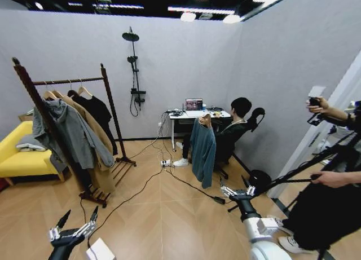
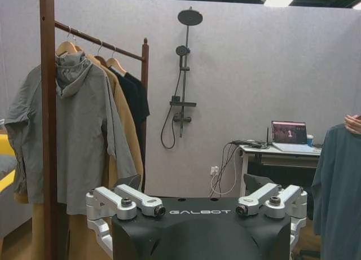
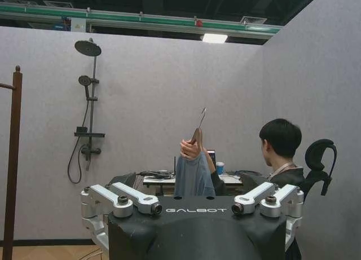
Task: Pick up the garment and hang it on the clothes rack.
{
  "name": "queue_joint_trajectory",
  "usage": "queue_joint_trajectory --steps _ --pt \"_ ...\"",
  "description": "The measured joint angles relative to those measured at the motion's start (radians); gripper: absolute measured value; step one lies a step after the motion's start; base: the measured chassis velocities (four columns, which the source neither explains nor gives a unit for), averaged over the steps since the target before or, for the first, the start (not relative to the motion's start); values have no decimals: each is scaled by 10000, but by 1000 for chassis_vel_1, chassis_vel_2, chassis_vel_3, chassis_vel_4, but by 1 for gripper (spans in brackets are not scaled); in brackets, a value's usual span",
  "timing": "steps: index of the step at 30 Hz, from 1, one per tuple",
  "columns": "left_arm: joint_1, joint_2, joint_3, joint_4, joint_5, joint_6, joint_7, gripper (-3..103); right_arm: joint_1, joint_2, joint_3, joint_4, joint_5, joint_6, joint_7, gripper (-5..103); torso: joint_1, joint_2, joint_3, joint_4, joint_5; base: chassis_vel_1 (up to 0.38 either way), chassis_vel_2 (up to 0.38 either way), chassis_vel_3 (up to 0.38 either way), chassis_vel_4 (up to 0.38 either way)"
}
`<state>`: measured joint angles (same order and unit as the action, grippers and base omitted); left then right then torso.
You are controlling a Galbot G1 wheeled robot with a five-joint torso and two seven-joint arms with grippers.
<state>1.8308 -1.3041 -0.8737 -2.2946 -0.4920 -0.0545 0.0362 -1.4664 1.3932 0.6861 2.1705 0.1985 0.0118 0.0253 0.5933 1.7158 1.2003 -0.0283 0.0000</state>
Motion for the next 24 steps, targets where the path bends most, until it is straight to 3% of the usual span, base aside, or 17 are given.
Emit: queue_joint_trajectory --steps 24 --pt "0 0 0 0 0 0 1 100 183 -134 -20 124 377 -388 -82 100 -2 1 -1 0 0 -21 23 20 -22"
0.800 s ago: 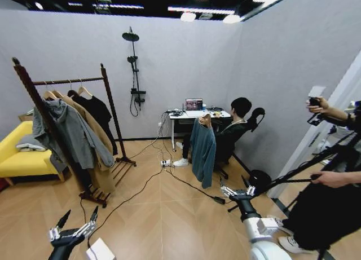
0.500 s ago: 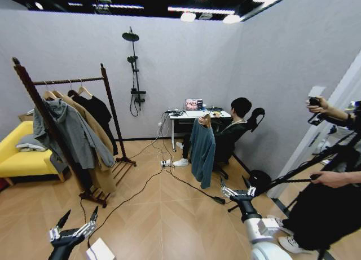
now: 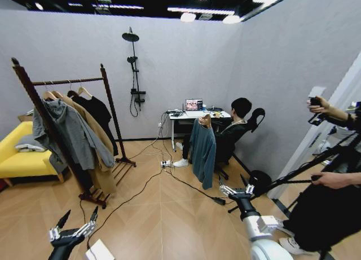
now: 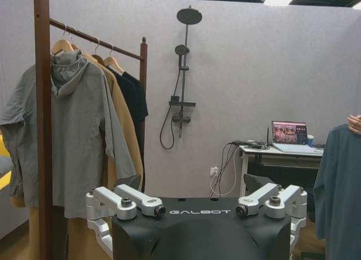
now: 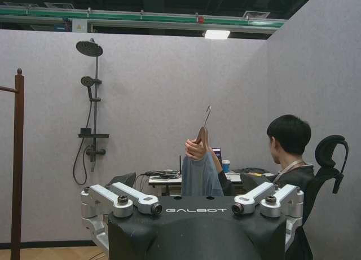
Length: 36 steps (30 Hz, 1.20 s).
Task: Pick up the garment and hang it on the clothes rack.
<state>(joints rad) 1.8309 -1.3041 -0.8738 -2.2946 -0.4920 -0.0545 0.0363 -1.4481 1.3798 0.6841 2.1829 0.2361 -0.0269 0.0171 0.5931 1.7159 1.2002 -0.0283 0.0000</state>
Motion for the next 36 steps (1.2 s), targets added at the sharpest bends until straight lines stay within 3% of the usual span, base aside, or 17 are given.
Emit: queue_joint_trajectory --steps 11,22,24,27,29,32,35,36 --pt "0 0 0 0 0 -1 -1 100 -80 -24 158 90 166 55 -12 100 6 -3 1 1 2 -223 220 217 -224" --pt "-1 0 1 0 0 -2 2 100 -94 -92 182 130 282 67 -9 100 8 -4 3 -2 -6 -329 326 337 -314" --pt "0 0 0 0 0 -4 1 100 -89 -86 158 129 282 68 -15 100 5 -3 2 0 8 -369 382 365 -362" --pt "0 0 1 0 0 -3 1 100 -78 -85 136 130 282 67 -46 100 7 -2 2 -2 -9 -372 360 349 -368" --pt "-1 0 0 0 0 -4 0 100 -57 -83 131 124 280 67 -59 100 4 -2 1 0 9 -343 361 353 -364" --pt "0 0 1 0 0 -3 1 100 -46 -77 113 89 280 67 -70 100 4 -1 1 -2 -7 -340 358 371 -357" --pt "0 0 0 0 0 -4 0 100 -43 -74 104 67 279 67 -75 100 0 0 0 -1 8 -335 355 363 -352" --pt "0 0 0 0 0 -3 -1 100 -42 -73 99 64 278 67 -75 100 -2 1 -2 3 -6 -330 345 367 -352"
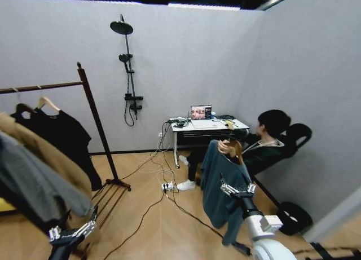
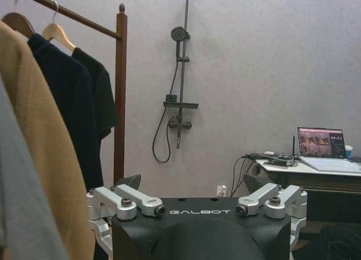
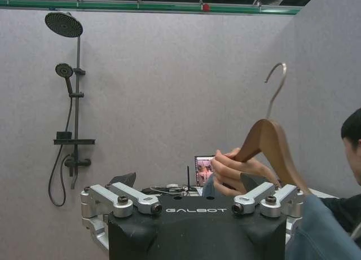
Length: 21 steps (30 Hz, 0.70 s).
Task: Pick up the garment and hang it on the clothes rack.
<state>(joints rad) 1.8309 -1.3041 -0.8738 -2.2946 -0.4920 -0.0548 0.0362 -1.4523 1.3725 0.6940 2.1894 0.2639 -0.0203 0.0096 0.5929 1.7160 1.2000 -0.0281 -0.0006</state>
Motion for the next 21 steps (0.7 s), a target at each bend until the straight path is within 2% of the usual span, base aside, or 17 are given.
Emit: queue_joint_trajectory --steps 1,4,5,6,7,8,9,11,13,14,16,18,20,21 --pt "-1 0 1 1 -1 0 0 100 3 2 -12 -7 -6 0 10 100 4 -2 3 -6 -1 -330 340 348 -327" --pt "0 0 0 0 0 -1 2 100 25 4 -35 -19 -108 62 155 100 2 -2 2 -3 15 -347 343 348 -359" --pt "0 0 0 0 0 -1 2 100 25 4 -35 -19 -108 62 155 100 2 -2 2 -3 15 -356 350 346 -359" --pt "0 0 0 1 0 -1 0 100 29 8 -36 20 -269 88 329 100 2 -1 2 2 -2 -356 302 352 -324" --pt "-3 0 1 0 -1 -1 5 100 -7 16 -26 195 -435 41 480 100 16 -7 6 -5 5 -295 302 262 -285" --pt "-1 -1 1 0 0 -1 5 100 -100 15 -5 509 -605 -162 626 100 20 -9 8 7 14 -231 296 165 -89" --pt "-1 -1 1 0 0 -1 5 100 -100 15 -5 509 -605 -162 626 100 20 -9 8 7 14 -231 296 165 -89" --pt "-2 0 0 0 0 0 2 100 -328 -25 6 1047 -764 -436 636 100 15 -7 5 -4 -2 -185 153 117 -61" --pt "-4 0 1 0 0 0 3 100 -405 -61 -54 1227 -810 -431 472 100 15 -7 4 -9 -1 -109 87 69 -34" --pt "-2 0 1 0 0 0 3 100 -439 -87 -146 1267 -827 -287 249 100 13 -7 5 -6 9 0 0 0 0" --pt "-1 0 1 0 0 0 4 100 -433 -75 -248 1203 -888 332 -279 100 -3 -1 1 -6 -1 29 -1 -28 -4" --pt "1 0 0 0 0 0 3 100 -432 -55 -273 1176 -980 564 -420 100 -10 3 -1 -2 6 83 -18 -56 -7" --pt "2 0 0 0 0 0 1 100 -461 -22 -293 1198 -1169 697 -419 100 -13 5 -2 3 8 109 -35 -53 81" --pt "3 -1 0 0 0 1 0 100 -606 22 -356 1360 -1644 720 -83 100 -12 5 -2 6 8 97 -54 -53 96"
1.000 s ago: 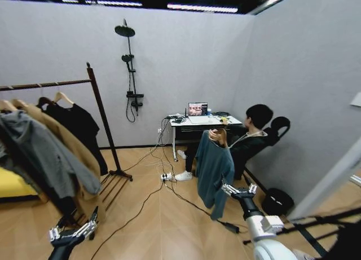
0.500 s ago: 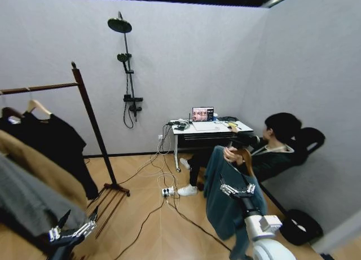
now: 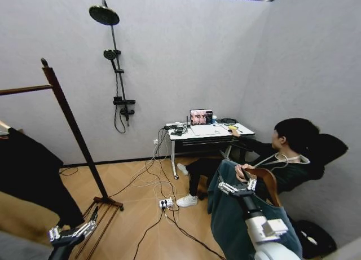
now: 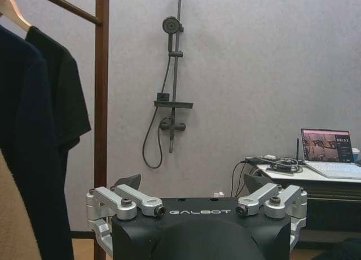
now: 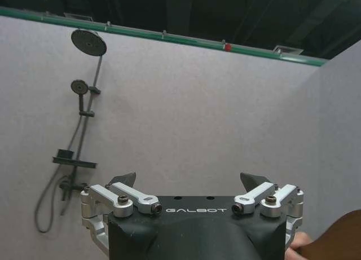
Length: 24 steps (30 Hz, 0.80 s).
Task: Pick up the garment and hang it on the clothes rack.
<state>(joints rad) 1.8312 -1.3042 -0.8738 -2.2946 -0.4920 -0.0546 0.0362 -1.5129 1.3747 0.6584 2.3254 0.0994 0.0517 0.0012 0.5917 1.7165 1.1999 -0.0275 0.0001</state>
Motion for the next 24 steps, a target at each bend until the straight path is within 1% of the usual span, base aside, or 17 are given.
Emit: queue_joint_trajectory --steps 2,3,4,6,8,9,12,15,16,17,18,19,20,21,22,23,24 --pt "0 0 0 0 0 0 -1 100 -341 85 -103 360 -886 -41 711 100 -1 1 -1 -5 -3 49 -21 -15 48" --pt "-1 0 1 0 0 0 1 100 -631 164 -191 602 -1477 -78 1316 100 1 1 -1 -10 0 0 0 0 0" --pt "-1 0 1 0 0 0 1 100 -631 164 -191 602 -1477 -78 1316 100 1 1 -1 -10 0 0 0 0 0" --pt "-3 0 0 0 0 0 1 100 -1025 318 -295 897 -2105 -91 2025 100 13 -4 3 -11 -1 0 0 0 0" --pt "-3 0 1 0 0 1 3 100 -1191 372 -329 996 -2291 -66 2257 100 15 -5 3 -9 -1 0 0 0 0" --pt "-4 0 1 0 0 0 2 100 -1487 459 -328 1150 -2469 28 2542 100 17 -6 3 -9 -1 0 0 0 0" --pt "-4 0 1 0 0 1 2 100 -1958 677 -36 1419 -2178 192 2715 100 19 -6 4 -10 -2 0 0 0 0" --pt "-4 0 0 0 0 1 2 100 -2160 844 239 1699 -1640 242 3503 100 17 -5 3 -7 -2 0 0 0 0" --pt "-4 0 0 0 0 1 2 100 -2160 844 239 1699 -1640 242 3503 100 17 -5 3 -7 -2 0 0 0 0" --pt "-4 0 1 0 0 1 2 100 -2256 1038 233 1763 -1531 396 4072 100 16 -5 3 -6 -3 0 0 0 0" --pt "-3 0 0 0 -1 0 2 100 -2318 1359 279 1780 -1496 593 4400 100 16 -6 3 -7 -1 0 0 0 0" --pt "-3 0 0 0 -1 0 2 100 -2318 1359 279 1780 -1496 593 4400 100 16 -6 3 -7 -1 0 0 0 0" --pt "-3 0 1 0 -1 2 3 100 -2350 1755 452 1787 -1393 816 4492 100 16 -6 3 -10 0 0 0 0 0" --pt "-3 0 1 0 -1 2 3 100 -2350 1755 452 1787 -1393 816 4492 100 16 -6 3 -10 0 0 0 0 0" --pt "-4 -1 0 0 0 1 -3 100 -2345 2114 860 1776 -979 962 4264 100 17 -5 3 -11 -2 0 0 0 0" --pt "-4 0 -1 0 0 2 -2 100 -2299 2171 1434 1666 -194 999 3874 100 16 -5 3 -10 -3 0 0 0 0" --pt "-4 0 -1 0 0 2 -2 100 -2299 2171 1434 1666 -194 999 3874 100 16 -5 3 -10 -3 0 0 0 0"
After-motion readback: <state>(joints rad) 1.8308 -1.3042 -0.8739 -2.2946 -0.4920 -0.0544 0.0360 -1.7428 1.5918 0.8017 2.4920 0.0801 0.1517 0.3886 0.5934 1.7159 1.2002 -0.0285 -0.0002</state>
